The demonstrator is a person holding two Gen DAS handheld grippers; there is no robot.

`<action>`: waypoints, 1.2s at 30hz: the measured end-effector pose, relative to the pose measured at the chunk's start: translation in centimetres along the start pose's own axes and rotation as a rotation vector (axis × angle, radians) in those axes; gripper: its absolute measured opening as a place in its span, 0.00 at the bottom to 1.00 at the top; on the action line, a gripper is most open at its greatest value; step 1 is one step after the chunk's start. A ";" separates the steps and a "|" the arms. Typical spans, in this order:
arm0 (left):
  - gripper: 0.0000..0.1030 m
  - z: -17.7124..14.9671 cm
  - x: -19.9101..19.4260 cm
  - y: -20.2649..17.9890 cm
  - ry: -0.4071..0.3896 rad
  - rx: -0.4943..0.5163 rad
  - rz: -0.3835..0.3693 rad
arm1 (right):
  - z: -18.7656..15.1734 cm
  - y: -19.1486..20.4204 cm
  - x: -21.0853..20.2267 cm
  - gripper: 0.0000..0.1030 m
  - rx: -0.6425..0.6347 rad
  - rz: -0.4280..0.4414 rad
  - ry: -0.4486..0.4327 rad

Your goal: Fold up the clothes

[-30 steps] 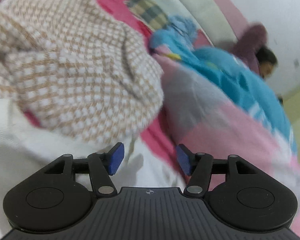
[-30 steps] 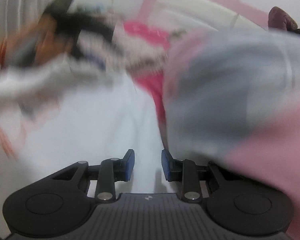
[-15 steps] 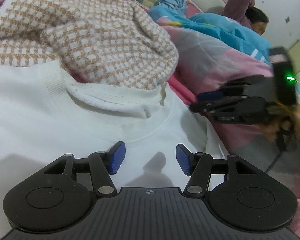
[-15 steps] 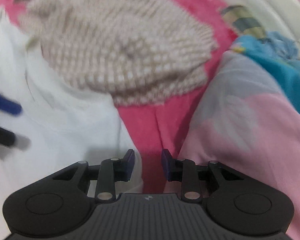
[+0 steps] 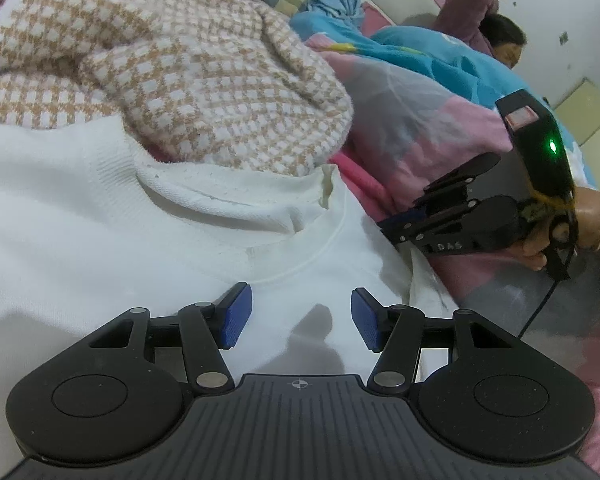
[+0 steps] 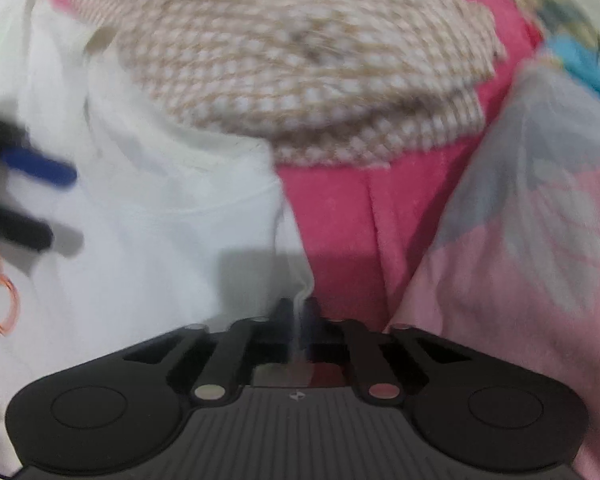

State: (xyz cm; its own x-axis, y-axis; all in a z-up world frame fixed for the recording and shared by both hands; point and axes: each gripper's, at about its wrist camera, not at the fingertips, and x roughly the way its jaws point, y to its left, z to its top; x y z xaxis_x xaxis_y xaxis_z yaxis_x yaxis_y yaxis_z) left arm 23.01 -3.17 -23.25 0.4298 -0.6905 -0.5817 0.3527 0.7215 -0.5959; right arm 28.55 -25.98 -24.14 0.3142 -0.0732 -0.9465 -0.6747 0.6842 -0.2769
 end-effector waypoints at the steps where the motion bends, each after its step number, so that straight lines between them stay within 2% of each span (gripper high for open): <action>1: 0.54 0.0 0.0 -0.3 -0.001 0.013 0.009 | -0.4 1.1 -0.1 0.04 -0.046 -0.082 -0.009; 3: 0.54 -0.1 0.1 -0.7 -0.004 0.033 0.023 | -1.1 3.0 -0.1 0.03 -0.130 -0.245 -0.027; 4: 0.54 -0.2 0.1 -0.9 -0.005 0.042 0.029 | -1.6 3.5 0.1 0.03 -0.148 -0.296 -0.037; 11: 0.53 -0.1 0.4 -1.4 -0.008 0.054 0.056 | -3.2 5.7 1.9 0.05 -0.185 -0.427 -0.102; 12: 0.53 -0.1 0.5 -1.4 -0.010 0.053 0.059 | -3.4 5.7 1.8 0.13 -0.195 -0.458 -0.118; 14: 0.53 0.0 0.5 -1.4 -0.014 0.048 0.069 | -3.7 5.4 0.9 0.20 -0.155 -0.483 -0.158; 16: 0.54 0.0 0.5 -1.5 -0.015 0.043 0.082 | -4.0 5.2 -0.7 0.20 -0.101 -0.489 -0.220; 19: 0.57 0.2 0.8 -2.2 -0.010 0.046 0.113 | -5.5 6.3 -3.6 0.25 -0.107 -0.565 -0.337; 20: 0.59 0.3 1.0 -2.4 -0.004 0.052 0.120 | -6.0 6.7 -4.6 0.31 -0.110 -0.587 -0.371; 22: 0.71 0.6 1.3 -3.0 0.018 0.065 0.127 | -6.8 6.9 -7.0 0.35 -0.077 -0.600 -0.428; 25: 0.71 1.4 1.4 -4.2 0.043 0.069 0.168 | -8.0 6.9 -11.1 0.44 -0.006 -0.605 -0.506; 28: 0.71 2.0 -0.7 -5.4 -0.001 0.036 0.170 | -10.1 7.7 -16.3 0.47 0.082 -0.657 -0.593; 31: 0.71 2.3 -3.9 -6.6 -0.049 0.005 0.144 | -13.1 6.7 -22.0 0.48 0.261 -0.637 -0.680; 32: 0.72 2.2 -5.0 -7.2 -0.058 0.010 0.136 | -14.8 6.6 -24.4 0.51 0.326 -0.624 -0.711; 36: 0.76 1.1 -9.5 -10.4 -0.079 0.085 0.123 | -21.5 6.7 -33.3 0.57 0.572 -0.573 -0.827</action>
State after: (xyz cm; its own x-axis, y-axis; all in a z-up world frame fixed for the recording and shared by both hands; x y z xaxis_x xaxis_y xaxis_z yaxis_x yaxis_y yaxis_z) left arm 16.17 -4.04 -10.88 0.5372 -0.5927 -0.6001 0.3605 0.8046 -0.4719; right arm -0.78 -34.56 1.92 0.9598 -0.1260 -0.2507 0.0422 0.9482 -0.3149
